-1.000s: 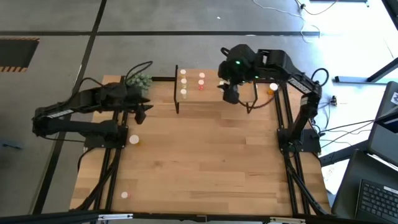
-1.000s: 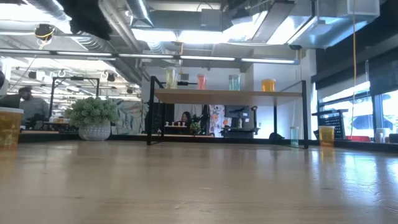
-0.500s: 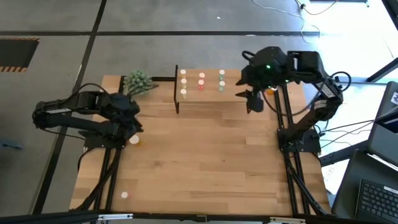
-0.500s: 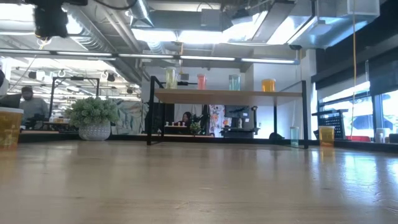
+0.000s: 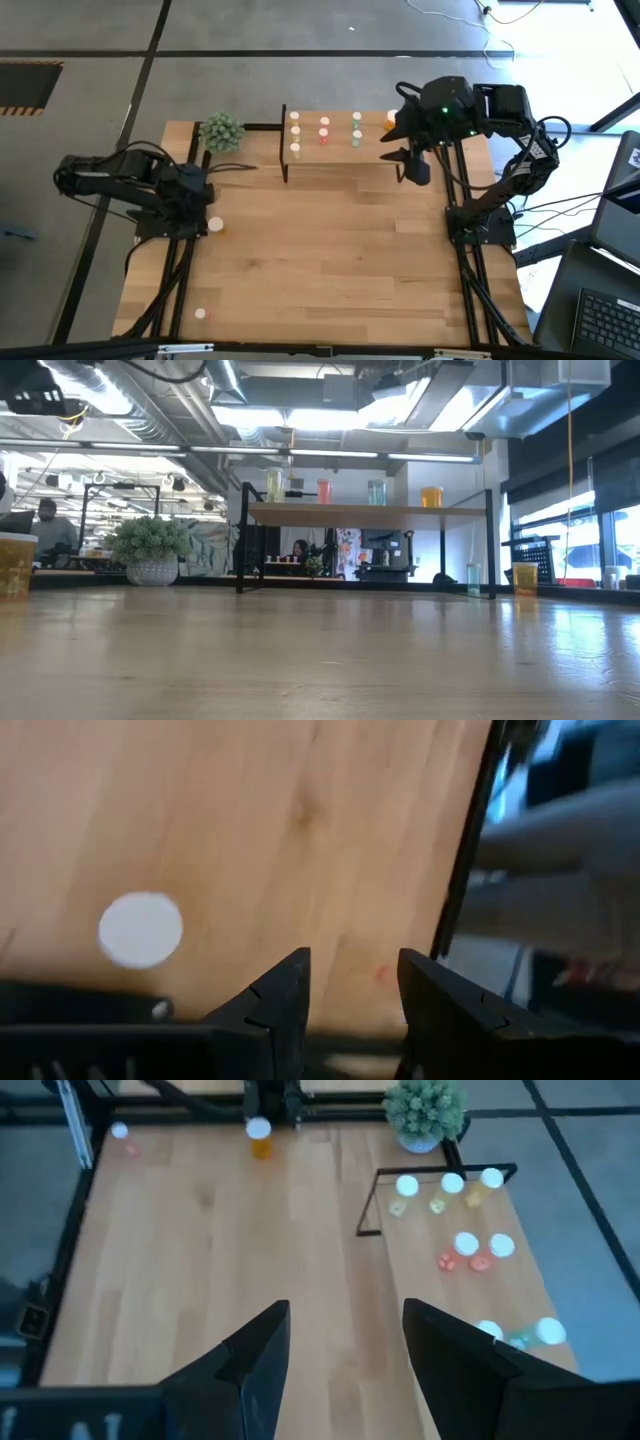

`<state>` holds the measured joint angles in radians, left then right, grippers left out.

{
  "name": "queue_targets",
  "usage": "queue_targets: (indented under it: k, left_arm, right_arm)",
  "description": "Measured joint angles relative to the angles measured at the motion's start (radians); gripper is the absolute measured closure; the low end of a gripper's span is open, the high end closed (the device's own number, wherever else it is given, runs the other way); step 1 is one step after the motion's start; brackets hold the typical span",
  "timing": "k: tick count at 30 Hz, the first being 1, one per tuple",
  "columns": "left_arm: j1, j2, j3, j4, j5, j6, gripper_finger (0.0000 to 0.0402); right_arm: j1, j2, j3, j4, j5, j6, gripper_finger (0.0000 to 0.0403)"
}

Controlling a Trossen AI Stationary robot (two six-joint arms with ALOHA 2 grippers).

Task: Pick and place medicine bottles onto shelf by color
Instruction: Put the pink pill bottle on the shelf aligned with the other pink pill bottles

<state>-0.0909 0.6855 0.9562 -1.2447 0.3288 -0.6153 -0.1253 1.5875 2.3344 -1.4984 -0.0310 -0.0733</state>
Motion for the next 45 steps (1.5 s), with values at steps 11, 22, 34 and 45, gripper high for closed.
queue_targets:
  k: [11,22,34,45]
  left_arm:
    - [-0.176,-0.02,0.0,-0.063,0.03,0.066,0.0255]
    - [-0.381,-0.011,0.0,0.114,0.031,-0.006,0.0255]
    - [-0.669,0.154,0.0,0.307,-0.146,-0.272,0.0255]
    - [-0.949,0.377,0.0,0.423,-0.186,-0.647,0.0255]
  right_arm:
    - [0.003,0.005,0.0,0.046,-0.122,0.056,0.0205]
    - [0.003,0.005,0.0,0.051,-0.121,0.095,0.0205]
    - [0.025,0.005,0.0,0.05,-0.237,0.01,0.0205]
    - [0.032,0.005,0.0,0.047,-0.251,-0.142,0.0205]
